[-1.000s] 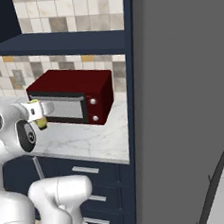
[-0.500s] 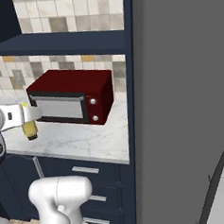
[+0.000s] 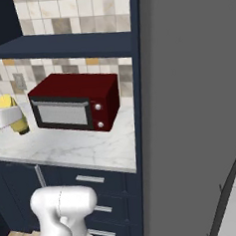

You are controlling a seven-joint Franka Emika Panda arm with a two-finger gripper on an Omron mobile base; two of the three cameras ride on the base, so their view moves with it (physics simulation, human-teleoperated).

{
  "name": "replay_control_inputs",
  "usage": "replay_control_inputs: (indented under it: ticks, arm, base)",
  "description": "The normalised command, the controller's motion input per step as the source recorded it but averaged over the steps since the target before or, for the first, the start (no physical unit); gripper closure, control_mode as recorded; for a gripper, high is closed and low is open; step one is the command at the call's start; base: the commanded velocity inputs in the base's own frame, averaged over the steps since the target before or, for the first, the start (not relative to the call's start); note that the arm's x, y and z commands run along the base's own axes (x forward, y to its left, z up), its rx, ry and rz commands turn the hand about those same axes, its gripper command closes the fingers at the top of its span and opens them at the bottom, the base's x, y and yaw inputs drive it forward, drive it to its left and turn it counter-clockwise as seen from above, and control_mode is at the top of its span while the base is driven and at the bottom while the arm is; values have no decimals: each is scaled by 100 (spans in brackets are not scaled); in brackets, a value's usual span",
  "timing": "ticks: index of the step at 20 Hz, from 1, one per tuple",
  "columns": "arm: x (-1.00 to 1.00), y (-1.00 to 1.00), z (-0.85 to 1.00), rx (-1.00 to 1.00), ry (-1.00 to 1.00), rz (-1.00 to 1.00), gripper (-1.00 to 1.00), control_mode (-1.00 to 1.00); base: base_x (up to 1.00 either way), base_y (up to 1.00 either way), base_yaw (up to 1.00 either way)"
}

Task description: Place the mustard and mayonnaise from the counter to the top shelf of the fridge. If the existing items in the fridge are on the top shelf, move them to other shelves.

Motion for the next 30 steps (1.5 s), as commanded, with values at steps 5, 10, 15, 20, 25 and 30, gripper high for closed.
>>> replay_control_inputs:
  ticks: [5,10,15,20,25,30]
  arm:
    - [-28,-14,0,0,0,0,100,100]
    - [0,0,0,0,0,0,100,100]
    - [0,0,0,0,0,0,100,100]
    - [0,0,0,0,0,0,100,100]
    - [0,0,0,0,0,0,100,100]
    - [0,0,0,0,0,0,100,100]
  base:
    - [-20,-14,0]
    - [-91,-97,-19]
    - [-22,-100,-21]
    - [13,-82,-7]
    - [16,-68,0]
    - [28,-63,0]
